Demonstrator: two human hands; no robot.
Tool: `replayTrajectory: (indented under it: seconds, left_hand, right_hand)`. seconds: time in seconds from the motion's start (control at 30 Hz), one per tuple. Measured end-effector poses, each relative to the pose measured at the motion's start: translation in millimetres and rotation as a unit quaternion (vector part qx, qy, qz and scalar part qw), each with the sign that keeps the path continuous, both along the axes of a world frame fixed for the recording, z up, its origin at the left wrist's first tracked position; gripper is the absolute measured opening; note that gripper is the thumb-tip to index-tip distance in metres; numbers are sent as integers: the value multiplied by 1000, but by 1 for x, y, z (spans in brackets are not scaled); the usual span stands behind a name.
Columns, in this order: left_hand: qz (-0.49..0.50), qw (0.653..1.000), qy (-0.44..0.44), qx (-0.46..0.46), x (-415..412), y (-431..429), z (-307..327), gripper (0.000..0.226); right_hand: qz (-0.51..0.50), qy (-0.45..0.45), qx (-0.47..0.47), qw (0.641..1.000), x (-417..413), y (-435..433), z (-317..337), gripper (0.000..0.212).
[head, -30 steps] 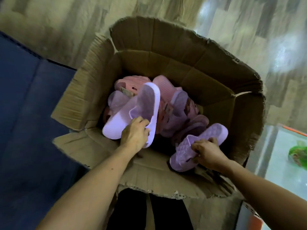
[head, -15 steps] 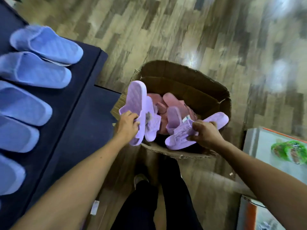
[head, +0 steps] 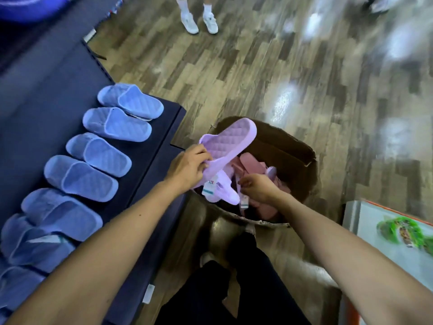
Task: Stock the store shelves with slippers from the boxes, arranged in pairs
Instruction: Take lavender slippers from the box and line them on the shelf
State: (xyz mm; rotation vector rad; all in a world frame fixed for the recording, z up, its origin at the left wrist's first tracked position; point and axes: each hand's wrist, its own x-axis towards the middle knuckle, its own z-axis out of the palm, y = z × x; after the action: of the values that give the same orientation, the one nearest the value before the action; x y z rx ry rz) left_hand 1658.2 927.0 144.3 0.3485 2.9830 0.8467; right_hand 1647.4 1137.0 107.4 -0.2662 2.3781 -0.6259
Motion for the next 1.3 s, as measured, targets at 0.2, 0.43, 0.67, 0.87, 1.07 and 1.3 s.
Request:
replayTrajectory:
  seconds: [0.2, 0.43, 0.67, 0.87, 1.07, 1.3]
  left_hand:
    - [82, 989, 96, 83, -2, -6, 65, 19]
    - [122, 969, 182, 116, -11, 12, 134, 19]
    - [194, 966, 145, 93, -17, 29, 155, 21]
    - [230, 967, 103, -27, -27, 24, 155, 21]
    - [167, 966, 12, -197, -35, 24, 154, 26]
    - [108, 956, 8, -271, -26, 35, 138, 39]
  right_hand:
    - [129, 47, 8, 991, -20, -15, 61, 53]
    - [348, 83, 210, 910, -63, -18, 105, 55]
    - [291, 95, 132, 943, -82, -15, 129, 45]
    - [145, 119, -1, 982, -101, -14, 153, 56]
    - [131, 157, -141, 969, -94, -22, 167, 59]
    - [154, 92, -126, 976, -77, -46, 171, 33]
